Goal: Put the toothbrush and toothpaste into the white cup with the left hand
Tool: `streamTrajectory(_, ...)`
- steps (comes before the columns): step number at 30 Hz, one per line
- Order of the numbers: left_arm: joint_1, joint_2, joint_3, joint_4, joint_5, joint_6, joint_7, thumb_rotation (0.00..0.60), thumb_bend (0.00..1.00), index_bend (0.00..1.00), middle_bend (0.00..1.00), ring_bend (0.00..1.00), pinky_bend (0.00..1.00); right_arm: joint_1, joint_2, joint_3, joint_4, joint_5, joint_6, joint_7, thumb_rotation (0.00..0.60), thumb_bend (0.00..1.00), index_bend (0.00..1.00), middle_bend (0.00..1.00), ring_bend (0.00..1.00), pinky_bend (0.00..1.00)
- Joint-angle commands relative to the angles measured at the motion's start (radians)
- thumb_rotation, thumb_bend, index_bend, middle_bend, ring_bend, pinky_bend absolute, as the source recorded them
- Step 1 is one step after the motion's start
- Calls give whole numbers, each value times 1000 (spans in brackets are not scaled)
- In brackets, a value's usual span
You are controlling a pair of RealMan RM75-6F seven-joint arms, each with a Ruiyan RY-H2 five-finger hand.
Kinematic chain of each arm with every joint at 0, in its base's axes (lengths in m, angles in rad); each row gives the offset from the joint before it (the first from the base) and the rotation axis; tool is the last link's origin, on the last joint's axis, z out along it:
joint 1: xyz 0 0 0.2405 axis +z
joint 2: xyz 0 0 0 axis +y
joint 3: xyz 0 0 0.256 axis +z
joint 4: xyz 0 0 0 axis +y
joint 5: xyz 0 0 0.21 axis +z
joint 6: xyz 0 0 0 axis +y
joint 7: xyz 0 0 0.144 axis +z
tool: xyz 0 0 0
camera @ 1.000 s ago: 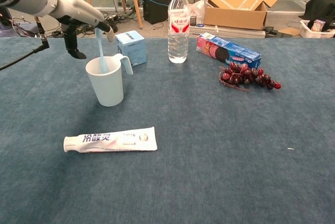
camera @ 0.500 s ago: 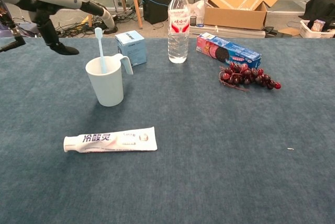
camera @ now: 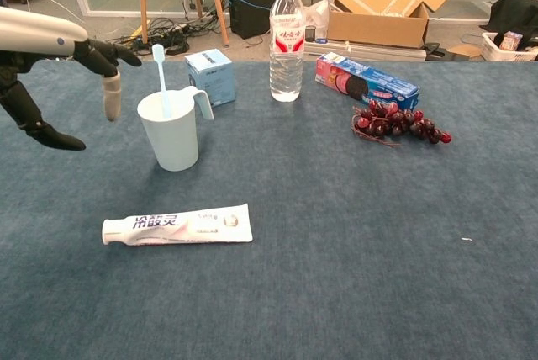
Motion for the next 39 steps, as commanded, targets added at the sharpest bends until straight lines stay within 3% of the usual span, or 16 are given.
streamTrajectory(1,35,-48,-14,61,19,-28,-50,600,210,456,0,0,0,-3,4,2,-2,2,4,5,600,0,14,0,0,261)
streamTrajectory(7,93,-115,-48,130,39,-35,-135,600,190,463,0,0,0,-9,10,9,0,8,15,18,600,0,13,0,0,261)
streamTrajectory(18,207,-232,-61,187,135,17,-192,600,178,481,3,0,0,-18,20,23,1,24,30,37,600,0,13,0,0,261)
streamTrajectory(29,306,-406,-72,289,217,154,-116,600,161,455,3,0,0,-30,39,37,2,38,47,73,600,0,13,0,0,261)
streamTrajectory(32,329,-438,-77,309,241,193,-94,600,161,452,44,0,0,-32,42,39,2,39,50,80,600,0,14,0,0,261)
streamTrajectory(35,357,-470,-82,336,284,254,-55,600,160,467,156,86,63,-33,43,40,3,39,50,83,600,0,14,0,0,261)
streamTrajectory(39,393,-507,-92,366,371,331,-32,600,160,483,410,414,392,-32,42,40,4,38,47,81,600,0,14,0,0,261)
